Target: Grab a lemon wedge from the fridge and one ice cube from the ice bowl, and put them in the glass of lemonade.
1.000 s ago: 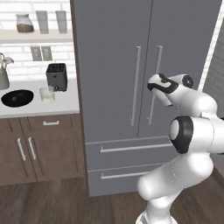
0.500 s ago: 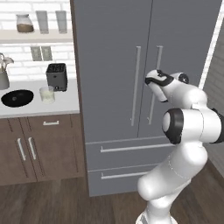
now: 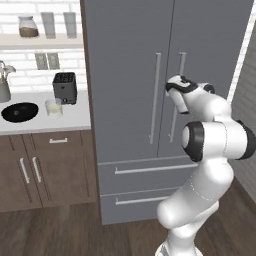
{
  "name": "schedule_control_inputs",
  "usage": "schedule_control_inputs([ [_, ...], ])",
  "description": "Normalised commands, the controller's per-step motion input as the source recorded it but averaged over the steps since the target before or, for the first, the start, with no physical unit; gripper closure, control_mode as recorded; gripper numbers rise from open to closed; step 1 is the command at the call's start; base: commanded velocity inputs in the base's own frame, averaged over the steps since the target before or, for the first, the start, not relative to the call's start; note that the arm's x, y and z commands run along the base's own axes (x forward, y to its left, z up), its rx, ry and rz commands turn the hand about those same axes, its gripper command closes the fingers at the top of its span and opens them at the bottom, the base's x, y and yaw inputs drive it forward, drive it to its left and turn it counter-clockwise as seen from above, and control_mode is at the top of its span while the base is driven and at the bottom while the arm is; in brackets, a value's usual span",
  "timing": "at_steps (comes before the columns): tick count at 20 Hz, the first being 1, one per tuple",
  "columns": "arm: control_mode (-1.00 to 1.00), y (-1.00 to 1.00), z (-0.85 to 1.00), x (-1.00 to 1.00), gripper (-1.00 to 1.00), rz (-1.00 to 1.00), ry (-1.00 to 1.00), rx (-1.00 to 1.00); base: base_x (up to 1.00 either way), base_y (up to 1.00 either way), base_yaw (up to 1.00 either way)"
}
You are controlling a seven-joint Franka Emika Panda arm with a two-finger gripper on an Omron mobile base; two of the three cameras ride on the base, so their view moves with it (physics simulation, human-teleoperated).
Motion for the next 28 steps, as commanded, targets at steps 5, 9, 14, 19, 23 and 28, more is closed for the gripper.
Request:
schedule_control_inputs([
  [5,-1.00,0.00,-0.10,0.23,-1.00,0.00,-0.06,0.00,0.00,0.00,0.00],
  [9,-1.00,0.00,-0.04,0.33,1.00,0.00,0.00,0.00,0.00,0.00,0.00],
  [14,-1.00,0.00,0.00,0.11,1.00,0.00,0.00,0.00,0.00,0.00,0.00],
  [19,-1.00,-0.12,0.04,-0.08,1.00,-0.02,0.01,0.00,0.00,0.00,0.00],
  [23,-1.00,-0.59,0.28,-0.71,1.00,-0.17,0.00,0.00,0.00,0.00,0.00],
  [28,-1.00,-0.75,0.32,-0.81,1.00,-0.26,-0.01,0.00,0.00,0.00,0.00],
])
